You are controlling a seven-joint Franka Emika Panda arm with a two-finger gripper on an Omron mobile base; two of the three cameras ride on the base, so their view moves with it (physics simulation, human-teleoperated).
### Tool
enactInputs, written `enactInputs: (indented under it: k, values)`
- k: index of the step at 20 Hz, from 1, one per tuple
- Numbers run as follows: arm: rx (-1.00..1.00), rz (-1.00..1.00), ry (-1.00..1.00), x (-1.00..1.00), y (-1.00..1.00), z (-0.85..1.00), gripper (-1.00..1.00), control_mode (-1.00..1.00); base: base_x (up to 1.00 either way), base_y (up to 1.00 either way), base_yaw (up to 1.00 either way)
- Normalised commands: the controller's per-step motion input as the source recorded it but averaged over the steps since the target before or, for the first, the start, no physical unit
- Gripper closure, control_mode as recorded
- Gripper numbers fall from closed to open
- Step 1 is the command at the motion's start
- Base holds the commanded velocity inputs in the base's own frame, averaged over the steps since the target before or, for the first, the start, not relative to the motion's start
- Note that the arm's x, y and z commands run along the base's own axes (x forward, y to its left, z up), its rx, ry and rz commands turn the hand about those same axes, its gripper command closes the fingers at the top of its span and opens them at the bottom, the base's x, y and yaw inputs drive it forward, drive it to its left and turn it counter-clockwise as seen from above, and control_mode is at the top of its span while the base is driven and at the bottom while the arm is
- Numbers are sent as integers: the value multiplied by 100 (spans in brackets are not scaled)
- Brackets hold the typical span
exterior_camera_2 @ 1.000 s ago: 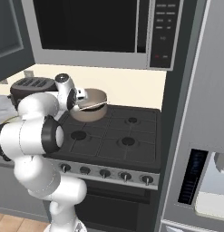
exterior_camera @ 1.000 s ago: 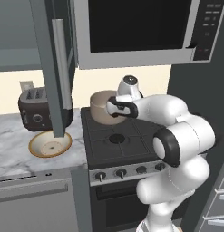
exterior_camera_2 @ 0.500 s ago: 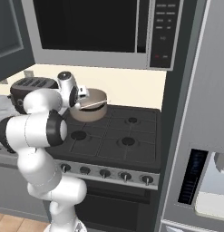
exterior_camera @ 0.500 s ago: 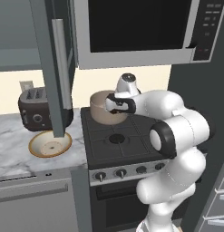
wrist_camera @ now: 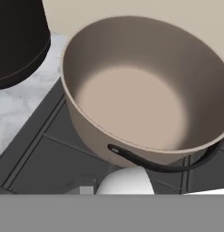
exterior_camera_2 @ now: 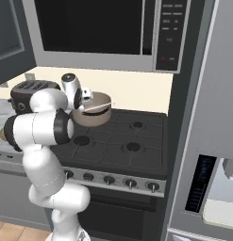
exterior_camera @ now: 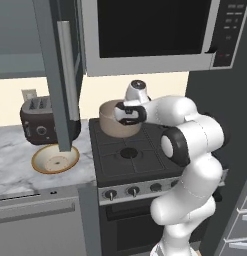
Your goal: Open the cabinet and move the ladle to the pot. Then close the cabinet.
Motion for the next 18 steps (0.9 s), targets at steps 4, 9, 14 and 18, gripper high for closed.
enactInputs:
  k: [4, 9, 14, 18]
  values:
    - [0, 0, 0, 20, 1, -2, 100, -100, 0, 0, 0]
    - [0, 0, 0, 19, 0, -2, 100, -100, 0, 0, 0]
    - [0, 0, 0, 20, 1, -11, 100, -100, 0, 0, 0]
    - [0, 0, -4, 19, 5, -20, 100, -100, 0, 0, 0]
